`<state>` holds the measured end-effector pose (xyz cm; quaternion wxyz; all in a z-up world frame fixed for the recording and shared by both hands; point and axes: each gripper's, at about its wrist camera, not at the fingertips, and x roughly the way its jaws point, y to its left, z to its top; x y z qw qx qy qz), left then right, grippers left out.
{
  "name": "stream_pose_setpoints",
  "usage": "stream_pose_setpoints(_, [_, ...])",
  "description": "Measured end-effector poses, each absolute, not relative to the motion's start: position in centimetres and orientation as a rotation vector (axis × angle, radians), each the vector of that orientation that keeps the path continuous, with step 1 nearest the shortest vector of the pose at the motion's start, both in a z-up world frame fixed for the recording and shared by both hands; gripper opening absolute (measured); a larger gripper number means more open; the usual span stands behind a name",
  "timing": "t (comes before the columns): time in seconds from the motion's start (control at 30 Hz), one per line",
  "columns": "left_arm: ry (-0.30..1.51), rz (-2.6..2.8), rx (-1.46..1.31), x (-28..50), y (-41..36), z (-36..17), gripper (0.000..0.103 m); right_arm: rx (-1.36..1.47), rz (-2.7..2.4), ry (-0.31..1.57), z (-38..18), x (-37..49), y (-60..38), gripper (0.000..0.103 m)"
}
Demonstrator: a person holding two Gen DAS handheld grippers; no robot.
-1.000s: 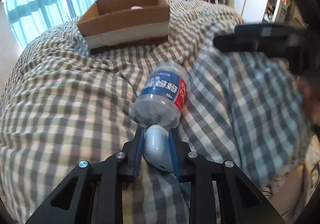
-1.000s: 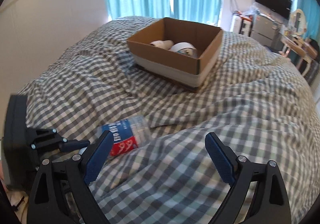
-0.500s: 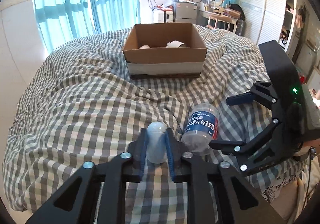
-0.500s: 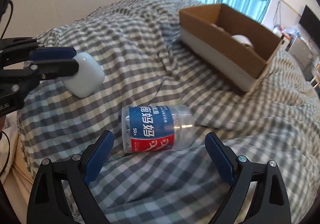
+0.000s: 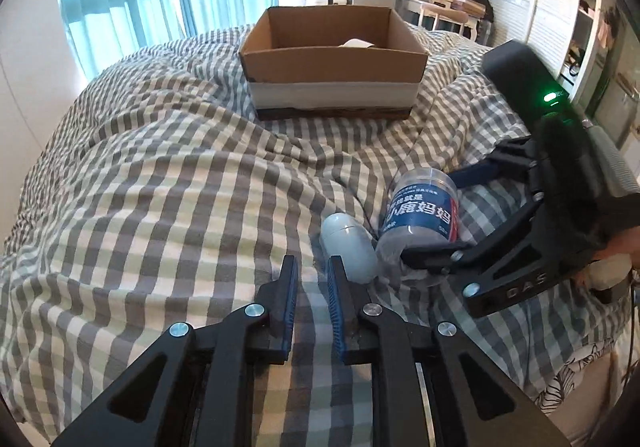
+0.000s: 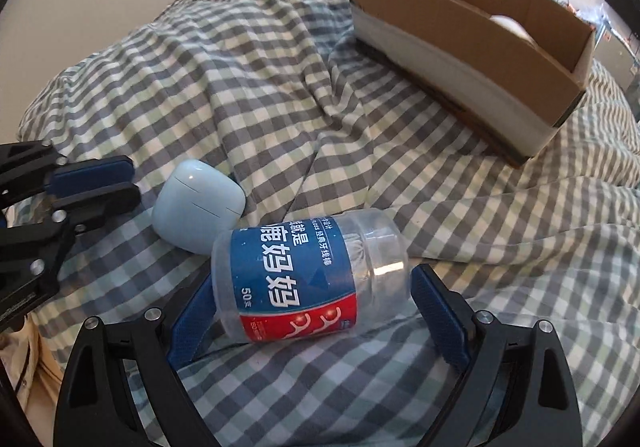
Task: Organize objects
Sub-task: 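Grasp the light-blue earbud case with the left gripper while the right gripper grasps the floss container, then carry the earbud case with the left gripper while the right gripper carries the floss container over the box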
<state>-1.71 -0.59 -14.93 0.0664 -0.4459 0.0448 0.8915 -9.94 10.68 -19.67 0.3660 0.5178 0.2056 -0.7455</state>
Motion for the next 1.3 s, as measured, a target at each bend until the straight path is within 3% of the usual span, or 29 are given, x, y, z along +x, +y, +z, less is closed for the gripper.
stream_pose_setpoints(0.07, [0.143,2.679,-1.337,-1.6,-0.4,-14.8,0.018,1.351,-1.925,0.525,-19.7,-9.9,10.8,0.092])
stream_pose_setpoints(0.17, [0.154,2.674,-1.322,-1.6,-0.2,-14.8,0.034,1.311,-2.008,0.503,-18.2,-9.4,11.6,0.091])
stream_pose_setpoints(0.23, [0.152,2.675,-1.303,-1.6,0.0,-14.6,0.050,1.269,-2.069,0.482,-16.8,-9.2,12.5,0.091])
stream_pose_setpoints(0.3, [0.156,2.670,-1.279,-1.9,0.3,-14.4,0.053,1.225,-2.122,0.455,-15.2,-9.3,13.5,0.091])
stream_pose_setpoints(0.5, [0.228,2.593,-1.301,-3.6,2.9,-15.3,0.053,1.064,-2.289,0.604,-11.3,-9.5,15.2,0.091])
stream_pose_setpoints(0.7, [0.324,2.486,-1.391,-5.3,5.5,-18.1,0.053,1.063,-2.305,0.532,-10.9,-10.9,17.1,0.091])
stream_pose_setpoints(0.83, [0.272,2.415,-1.487,-6.4,5.0,-20.1,0.051,1.095,-2.280,0.441,-11.8,-11.5,18.3,0.091])
stream_pose_setpoints(1.3, [0.319,2.462,-1.418,-4.9,5.7,-17.4,0.049,1.064,-2.305,0.371,-11.1,-10.3,19.5,0.091])
